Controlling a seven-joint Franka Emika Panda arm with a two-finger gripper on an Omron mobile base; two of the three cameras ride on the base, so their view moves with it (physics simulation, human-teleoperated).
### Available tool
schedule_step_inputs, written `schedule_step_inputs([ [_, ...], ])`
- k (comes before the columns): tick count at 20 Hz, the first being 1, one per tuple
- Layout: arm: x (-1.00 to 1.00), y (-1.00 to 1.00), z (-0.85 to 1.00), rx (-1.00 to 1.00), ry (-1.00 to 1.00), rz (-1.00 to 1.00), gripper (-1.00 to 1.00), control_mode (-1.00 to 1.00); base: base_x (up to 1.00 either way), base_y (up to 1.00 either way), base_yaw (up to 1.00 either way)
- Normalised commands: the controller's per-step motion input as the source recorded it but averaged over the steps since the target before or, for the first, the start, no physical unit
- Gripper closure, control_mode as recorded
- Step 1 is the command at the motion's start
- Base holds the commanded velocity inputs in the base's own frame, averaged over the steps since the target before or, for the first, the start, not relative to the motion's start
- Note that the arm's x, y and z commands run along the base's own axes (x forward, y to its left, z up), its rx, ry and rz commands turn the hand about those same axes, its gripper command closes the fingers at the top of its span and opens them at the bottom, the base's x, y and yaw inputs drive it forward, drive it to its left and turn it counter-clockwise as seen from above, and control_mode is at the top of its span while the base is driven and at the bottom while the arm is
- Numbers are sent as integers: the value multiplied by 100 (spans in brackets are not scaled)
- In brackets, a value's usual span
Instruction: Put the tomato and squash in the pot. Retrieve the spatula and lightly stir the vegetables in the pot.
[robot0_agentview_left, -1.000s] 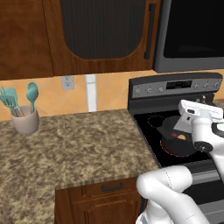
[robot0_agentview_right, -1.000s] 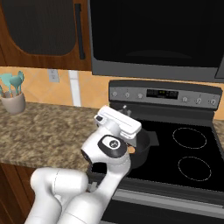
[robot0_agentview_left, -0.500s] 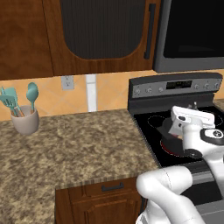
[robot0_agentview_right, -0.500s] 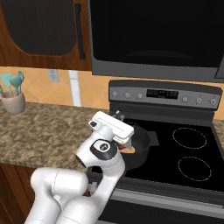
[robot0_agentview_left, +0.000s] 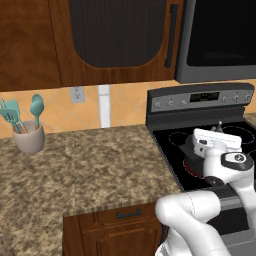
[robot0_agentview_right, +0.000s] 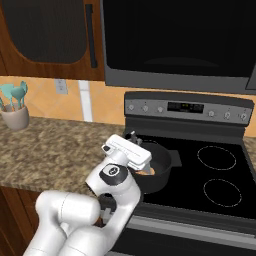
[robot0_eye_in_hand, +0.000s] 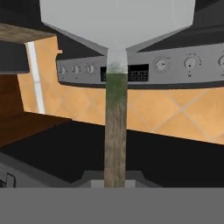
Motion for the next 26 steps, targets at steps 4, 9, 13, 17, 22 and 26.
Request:
schedule_step_inputs([
  [4,3,0,-52,-7,7,-5,100,-100,0,0,0],
  [9,4,0,-71,-11,8,-5,100,-100,0,0,0],
  [13,0,1,-17,-3,0,-1,100,-100,0,0,0],
  [17,20,1,-11,-6,3,0,100,-100,0,0,0],
  [22,64,0,-19,-12,-1,0,100,-100,0,0,0],
  [26,63,-3,-25,-12,-8,0,100,-100,0,0,0],
])
